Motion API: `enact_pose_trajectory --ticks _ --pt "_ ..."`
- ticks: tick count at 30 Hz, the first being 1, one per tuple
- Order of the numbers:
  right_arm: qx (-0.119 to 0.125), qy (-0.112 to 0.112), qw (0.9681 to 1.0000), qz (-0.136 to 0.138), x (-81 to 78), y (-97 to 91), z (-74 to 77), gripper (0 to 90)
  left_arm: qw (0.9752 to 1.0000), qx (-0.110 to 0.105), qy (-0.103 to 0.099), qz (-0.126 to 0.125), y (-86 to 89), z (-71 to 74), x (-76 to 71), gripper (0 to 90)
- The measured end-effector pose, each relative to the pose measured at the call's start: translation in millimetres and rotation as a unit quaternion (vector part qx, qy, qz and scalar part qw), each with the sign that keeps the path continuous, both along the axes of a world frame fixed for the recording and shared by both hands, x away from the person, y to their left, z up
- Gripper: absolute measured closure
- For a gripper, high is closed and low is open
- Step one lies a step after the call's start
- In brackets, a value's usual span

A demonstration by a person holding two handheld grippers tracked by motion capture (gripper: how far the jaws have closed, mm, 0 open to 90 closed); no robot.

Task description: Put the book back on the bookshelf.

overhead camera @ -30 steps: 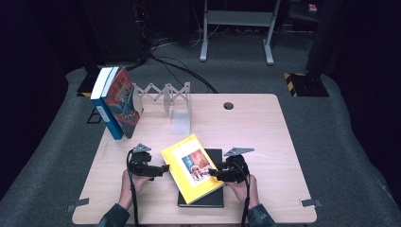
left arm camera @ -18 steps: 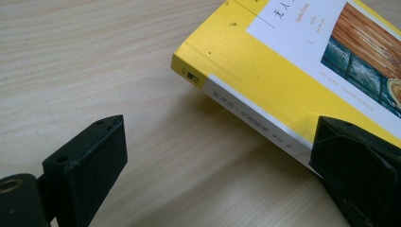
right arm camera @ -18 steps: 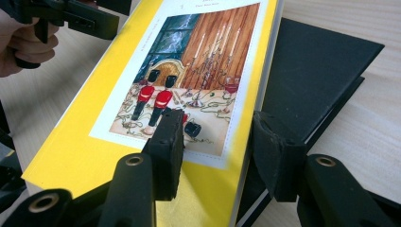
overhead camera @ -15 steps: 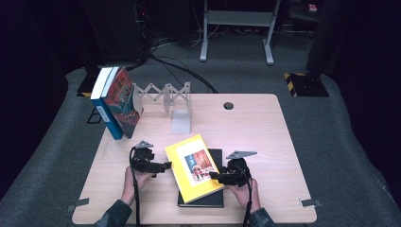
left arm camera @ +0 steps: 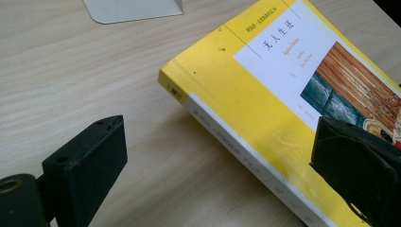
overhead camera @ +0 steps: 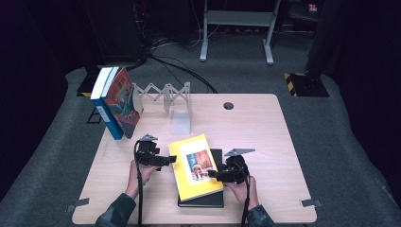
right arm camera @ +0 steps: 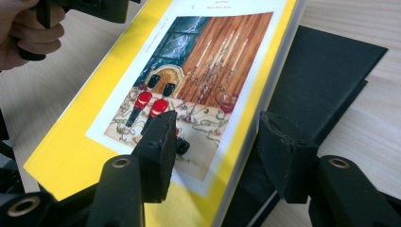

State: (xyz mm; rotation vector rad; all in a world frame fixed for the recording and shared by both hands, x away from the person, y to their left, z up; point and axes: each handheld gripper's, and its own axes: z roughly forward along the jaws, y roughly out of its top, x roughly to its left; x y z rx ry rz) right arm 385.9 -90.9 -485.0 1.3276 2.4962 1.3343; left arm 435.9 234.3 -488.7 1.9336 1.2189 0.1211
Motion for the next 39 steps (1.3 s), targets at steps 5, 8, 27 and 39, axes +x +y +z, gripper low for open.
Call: enact_pose_trajectory --ticks 5,8,27,39 --pt "0.0 -0.006 1.0 0.003 1.4 4.6 -1.1 48.4 0.9999 -0.006 0.014 -0.006 -3.4 -5.9 7.7 3.8" --pt "0.001 -0.006 1.0 0.007 0.7 7.7 -1.3 48.6 0.9995 -0.008 0.023 -0.018 -5.5 -8.6 9.6 3.9" --pt "0.0 -0.011 0.9999 0.011 -2.0 18.0 -2.2 49.5 0.9989 -0.034 0.023 -0.02 -9.5 -10.4 12.0 7.9" --pt "0.002 -0.011 0.9994 0.031 1.3 28.0 -2.4 50.2 0.9975 0.063 -0.029 -0.01 -15.7 21.4 4.8 21.2"
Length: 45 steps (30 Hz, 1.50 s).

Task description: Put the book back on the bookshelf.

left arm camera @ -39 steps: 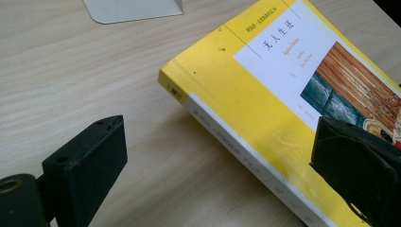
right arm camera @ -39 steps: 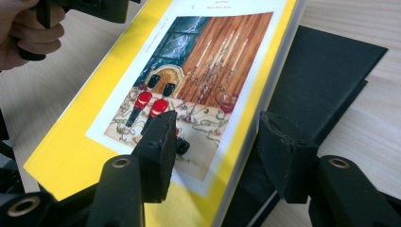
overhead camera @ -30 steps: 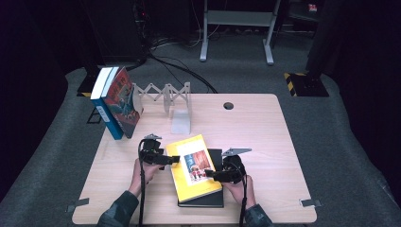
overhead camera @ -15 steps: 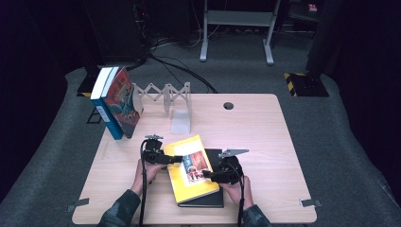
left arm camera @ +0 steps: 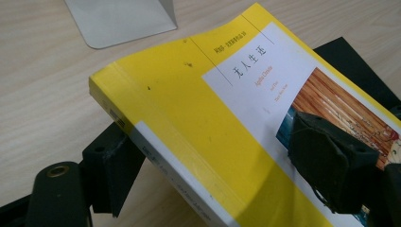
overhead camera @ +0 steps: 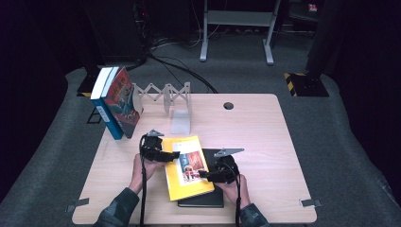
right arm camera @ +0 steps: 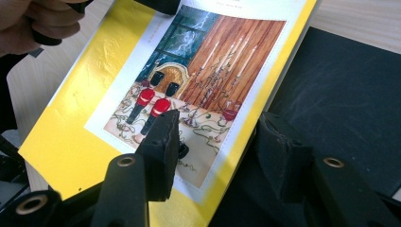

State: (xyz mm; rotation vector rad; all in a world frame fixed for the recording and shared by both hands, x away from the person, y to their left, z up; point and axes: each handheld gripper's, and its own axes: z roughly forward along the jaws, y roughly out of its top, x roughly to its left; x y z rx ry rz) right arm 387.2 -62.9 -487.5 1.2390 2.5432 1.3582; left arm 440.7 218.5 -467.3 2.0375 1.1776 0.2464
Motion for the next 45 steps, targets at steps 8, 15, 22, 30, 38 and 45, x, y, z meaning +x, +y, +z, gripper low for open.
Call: enact_pose_trajectory --ticks 8,15,22,30,38,45 --pt "0.003 -0.004 1.0 0.006 2.1 3.3 -0.8 50.1 0.9996 0.02 -0.013 -0.016 1.2 10.8 0.6 35.2" --pt "0.012 -0.004 0.9999 0.002 3.9 7.6 -2.4 50.3 0.998 0.044 -0.03 -0.035 -2.9 18.6 -0.4 48.0" --pt "0.011 -0.007 0.9999 0.01 6.6 11.0 -2.6 50.5 0.9976 0.055 -0.014 -0.04 -1.4 23.5 7.1 48.1" --pt "0.016 -0.009 0.9995 0.026 9.8 11.5 -3.9 52.2 0.9985 0.024 0.031 -0.039 3.0 19.5 29.0 42.0" --pt "0.001 -0.011 0.9995 0.028 9.2 12.9 -0.9 52.4 0.9978 0.017 0.052 -0.038 0.7 14.3 46.9 33.7" --pt "0.008 -0.006 0.9997 0.021 8.8 11.9 -1.7 52.2 0.9979 -0.03 0.05 -0.03 10.6 11.9 52.4 52.0"
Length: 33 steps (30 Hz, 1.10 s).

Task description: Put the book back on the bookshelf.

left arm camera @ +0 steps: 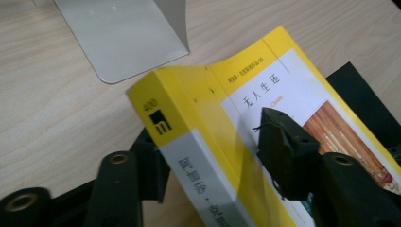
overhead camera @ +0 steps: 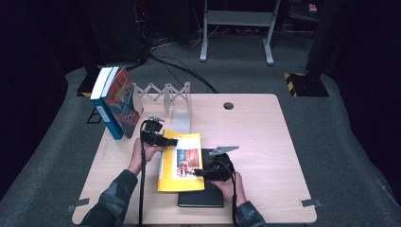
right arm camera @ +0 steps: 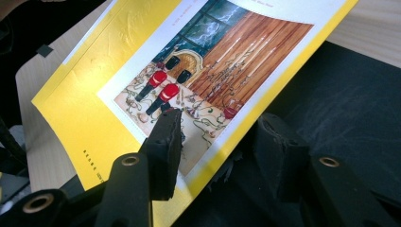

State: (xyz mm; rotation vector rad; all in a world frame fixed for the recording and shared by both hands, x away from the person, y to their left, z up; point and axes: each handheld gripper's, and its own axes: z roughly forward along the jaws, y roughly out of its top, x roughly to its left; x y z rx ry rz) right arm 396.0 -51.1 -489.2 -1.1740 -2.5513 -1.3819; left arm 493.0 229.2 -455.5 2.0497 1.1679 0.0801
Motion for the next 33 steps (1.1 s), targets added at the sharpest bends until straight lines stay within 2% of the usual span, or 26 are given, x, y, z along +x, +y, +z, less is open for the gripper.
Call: enact_pose_trajectory --ticks 2,4,5,7,8,9,10,11,13,15,18,21,26,30,33 --pt "-0.001 -0.002 1.0 0.001 -0.1 -1.4 0.5 49.8 1.0 -0.005 -0.003 0.0 -0.9 2.3 -2.4 57.4" --pt "-0.021 -0.012 0.9996 -0.012 -2.9 -3.6 3.2 41.0 0.9999 0.006 -0.009 -0.006 -1.1 4.3 -4.0 58.5" --pt "-0.025 -0.019 0.9993 -0.02 -4.3 -7.3 4.9 37.7 0.9999 0.003 -0.01 -0.001 -1.9 4.8 -5.4 58.8" --pt "-0.025 -0.038 0.998 -0.045 -5.6 -20.9 8.0 27.9 0.9998 0.004 -0.018 0.001 -2.2 5.5 -8.0 58.9" --pt "-0.022 -0.037 0.9973 -0.06 -6.3 -29.9 9.6 23.8 0.9997 0.009 -0.024 -0.001 -1.5 5.9 -9.3 59.0" --pt "-0.022 -0.044 0.9958 -0.077 -6.0 -40.0 10.3 20.7 0.9997 0.009 -0.024 -0.001 -1.5 5.9 -9.3 58.9" --pt "-0.025 -0.048 0.9941 -0.094 -5.6 -50.2 10.4 17.4 0.9994 0.011 -0.033 -0.001 -0.5 7.1 -11.8 59.0" --pt "-0.031 -0.053 0.9919 -0.112 -4.7 -60.4 9.7 14.4 0.9992 0.012 -0.037 0.001 -0.2 7.9 -13.3 59.0" --pt "-0.057 -0.062 0.9854 -0.148 -2.3 -80.1 5.7 13.1 0.999 0.013 -0.042 0.0 0.3 9.1 -15.4 59.1" --pt "-0.077 -0.056 0.9795 -0.177 2.8 -97.2 -1.9 6.9 0.999 0.009 -0.045 0.005 0.0 9.9 -17.1 59.3" --pt "-0.104 -0.048 0.9697 -0.216 9.1 -117.5 -13.1 2.4 0.9986 0.007 -0.052 0.005 -0.2 11.9 -19.0 60.1" --pt "-0.124 -0.045 0.9618 -0.24 13.5 -132.9 -22.6 0.0 0.9981 0.004 -0.061 0.006 0.2 14.3 -21.9 60.3" --pt "-0.151 -0.058 0.9513 -0.263 14.7 -147.3 -32.3 0.0 0.9976 -0.007 -0.067 0.013 0.4 16.5 -25.8 61.2" --pt "-0.157 -0.06 0.9502 -0.262 16.4 -152.6 -38.7 0.0 0.9974 -0.007 -0.07 0.017 0.5 18.3 -28.0 62.1" --pt "-0.147 -0.06 0.9503 -0.268 16.1 -154.3 -38.8 0.9 0.9972 -0.013 -0.072 0.017 1.1 20.5 -29.7 63.0"
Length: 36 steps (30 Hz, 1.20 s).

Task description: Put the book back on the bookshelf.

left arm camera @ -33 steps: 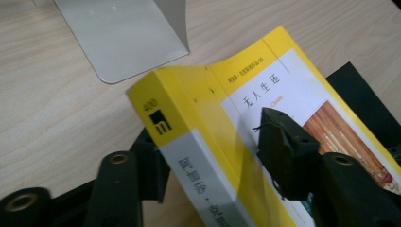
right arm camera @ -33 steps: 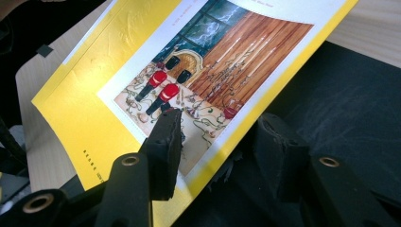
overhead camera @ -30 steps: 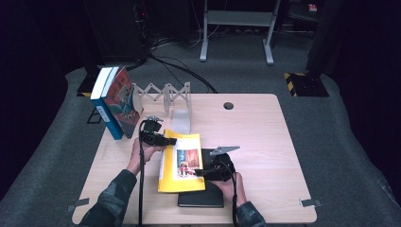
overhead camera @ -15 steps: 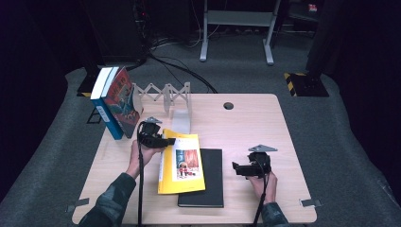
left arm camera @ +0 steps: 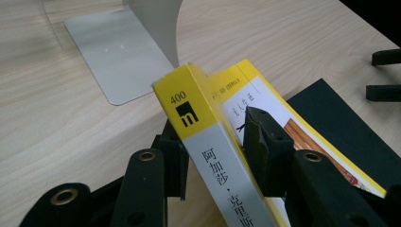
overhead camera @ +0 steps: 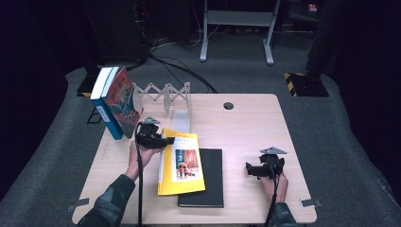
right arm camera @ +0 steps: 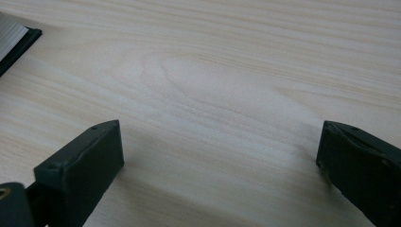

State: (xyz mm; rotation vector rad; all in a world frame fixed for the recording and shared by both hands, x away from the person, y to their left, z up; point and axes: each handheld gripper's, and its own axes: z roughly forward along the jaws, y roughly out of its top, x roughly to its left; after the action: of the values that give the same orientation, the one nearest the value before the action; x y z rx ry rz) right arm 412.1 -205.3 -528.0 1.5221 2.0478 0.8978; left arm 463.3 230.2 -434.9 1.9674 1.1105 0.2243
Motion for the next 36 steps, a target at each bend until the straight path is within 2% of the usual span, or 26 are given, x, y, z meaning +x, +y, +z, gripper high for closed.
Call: enact_pose_trajectory --ticks 3,6,9,12,14,20,21,22,25,27,28,29,30,31,33,36 --pt "-0.002 -0.005 1.0 -0.005 -0.8 0.1 -0.6 2.4 1.0 -0.007 -0.003 0.0 1.4 2.1 -2.2 63.7" --pt "-0.004 -0.008 0.9999 -0.007 -1.9 0.0 -0.7 3.9 0.9996 -0.025 -0.008 0.004 2.9 7.2 -7.0 65.3" --pt "-0.011 -0.011 0.9999 -0.005 -2.4 -0.4 -0.7 5.6 0.9989 -0.042 -0.02 0.001 6.3 16.8 -11.1 67.8" --pt "-0.006 -0.012 0.9999 -0.011 -3.1 -0.1 -0.6 7.0 0.9978 -0.06 -0.026 -0.008 12.7 30.1 -14.4 71.0" --pt "-0.004 -0.013 0.9998 -0.011 -3.4 -0.5 -0.6 7.6 0.9963 -0.076 -0.036 -0.011 16.8 39.5 -17.2 73.4" --pt "-0.008 -0.016 0.9998 -0.009 -3.4 -0.3 -0.7 8.8 0.9933 -0.081 -0.081 -0.012 22.5 65.9 -28.3 75.7" --pt "-0.007 -0.015 0.9998 -0.011 -3.7 0.0 -0.6 9.0 0.9926 -0.087 -0.084 -0.011 22.7 69.7 -29.9 75.7" --pt "-0.008 -0.016 0.9998 -0.01 -3.6 -0.1 -0.7 9.1 0.9919 -0.085 -0.095 -0.01 24.3 73.4 -30.5 75.8" --pt "-0.009 -0.018 0.9998 -0.008 -3.4 -0.4 -0.8 9.4 0.9903 -0.087 -0.108 -0.01 27.1 83.8 -33.5 75.8" --pt "-0.009 -0.018 0.9998 -0.008 -3.4 -0.4 -0.8 9.4 0.9896 -0.077 -0.121 -0.007 26.7 89.5 -36.4 75.9" --pt "-0.009 -0.018 0.9998 -0.008 -3.5 -0.5 -0.8 9.4 0.9895 -0.061 -0.131 -0.006 25.3 92.1 -37.9 76.0" --pt "-0.009 -0.018 0.9998 -0.008 -3.5 -0.4 -0.8 9.5 0.9895 -0.061 -0.131 -0.006 25.3 92.1 -37.9 76.0" --pt "-0.009 -0.017 0.9998 -0.008 -3.5 -0.4 -0.7 9.5 0.9878 -0.035 -0.152 0.004 25.5 96.1 -40.1 75.9" --pt "-0.01 -0.018 0.9998 -0.007 -3.4 -0.5 -0.7 9.6 0.9873 -0.03 -0.156 0.006 27.5 97.8 -39.8 75.9" --pt "-0.011 -0.017 0.9998 -0.005 -3.3 -0.3 -0.8 9.6 0.9863 -0.04 -0.16 0.015 31.6 100.5 -39.1 76.0" --pt "-0.01 -0.018 0.9998 -0.007 -3.1 -0.1 -0.8 9.6 0.9852 -0.041 -0.165 0.021 36.0 105.7 -39.0 76.0"
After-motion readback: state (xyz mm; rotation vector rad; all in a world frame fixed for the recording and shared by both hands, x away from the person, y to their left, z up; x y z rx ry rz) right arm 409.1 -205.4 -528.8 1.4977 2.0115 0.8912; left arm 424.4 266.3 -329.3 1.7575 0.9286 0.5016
